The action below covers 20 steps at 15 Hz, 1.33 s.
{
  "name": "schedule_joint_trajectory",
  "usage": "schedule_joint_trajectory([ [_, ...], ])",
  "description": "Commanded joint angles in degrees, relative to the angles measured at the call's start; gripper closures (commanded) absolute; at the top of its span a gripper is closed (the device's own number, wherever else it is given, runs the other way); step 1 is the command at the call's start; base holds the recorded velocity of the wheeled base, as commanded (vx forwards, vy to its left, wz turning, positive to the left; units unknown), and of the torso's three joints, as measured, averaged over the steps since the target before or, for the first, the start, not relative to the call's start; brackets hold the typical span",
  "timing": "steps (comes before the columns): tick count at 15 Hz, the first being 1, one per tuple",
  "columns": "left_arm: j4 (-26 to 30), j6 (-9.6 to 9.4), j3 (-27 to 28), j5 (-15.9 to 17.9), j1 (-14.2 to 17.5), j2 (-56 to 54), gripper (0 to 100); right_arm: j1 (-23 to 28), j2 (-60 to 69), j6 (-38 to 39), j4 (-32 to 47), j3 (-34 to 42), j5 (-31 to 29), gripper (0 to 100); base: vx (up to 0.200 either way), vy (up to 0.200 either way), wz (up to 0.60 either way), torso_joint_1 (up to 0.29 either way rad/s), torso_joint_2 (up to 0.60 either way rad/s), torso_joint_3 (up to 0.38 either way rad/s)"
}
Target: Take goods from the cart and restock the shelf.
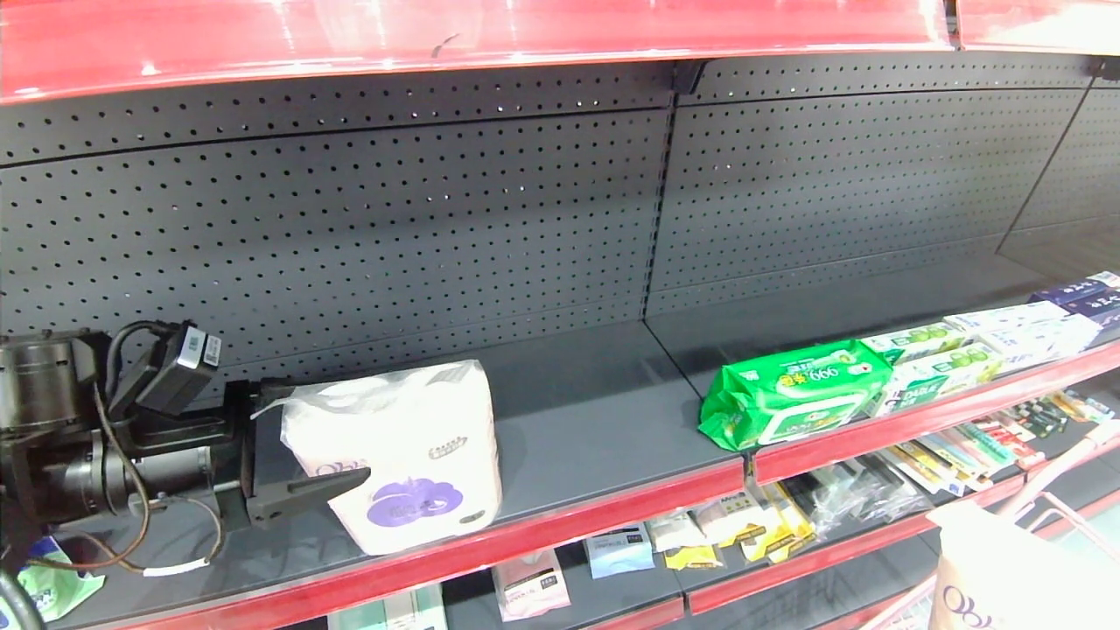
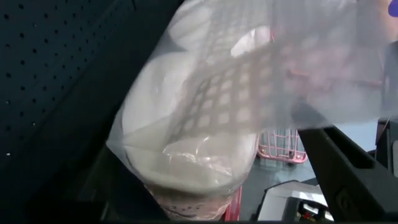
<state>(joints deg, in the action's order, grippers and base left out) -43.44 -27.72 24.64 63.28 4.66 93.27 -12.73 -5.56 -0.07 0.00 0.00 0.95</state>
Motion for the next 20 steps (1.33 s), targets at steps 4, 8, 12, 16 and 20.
schedule_joint_trajectory([
  [4, -0.2, 1.88, 3.7, -0.6, 0.3, -5.1, 0, 0.0, 0.0, 0.0, 0.0, 0.0, 0.0, 100, 0.0, 0.0, 0.0, 0.0, 0.0, 0.0],
  [8, -0.2, 5.13, 6.3, -2.1, 1.8, -9.5, 0, 0.0, 0.0, 0.0, 0.0, 0.0, 0.0, 100, 0.0, 0.0, 0.0, 0.0, 0.0, 0.0],
  [12, -0.2, 7.07, 5.8, -8.5, 3.0, -13.1, 0, 0.0, -0.1, 0.0, 0.0, 0.0, 0.0, 100, 0.0, 0.0, 0.0, 0.0, 0.0, 0.0],
  [16, -0.5, 7.24, 0.2, -20.0, 7.0, -17.4, 0, 0.0, 0.0, 0.0, 0.0, 0.0, 0.0, 100, 0.0, 0.0, 0.0, 0.0, 0.0, 0.0],
  [20, -3.5, 14.01, 0.1, -50.6, 7.6, -22.7, 0, 0.0, -0.1, 0.0, 0.0, 0.0, 0.0, 100, 0.0, 0.0, 0.0, 0.0, 0.0, 0.0],
])
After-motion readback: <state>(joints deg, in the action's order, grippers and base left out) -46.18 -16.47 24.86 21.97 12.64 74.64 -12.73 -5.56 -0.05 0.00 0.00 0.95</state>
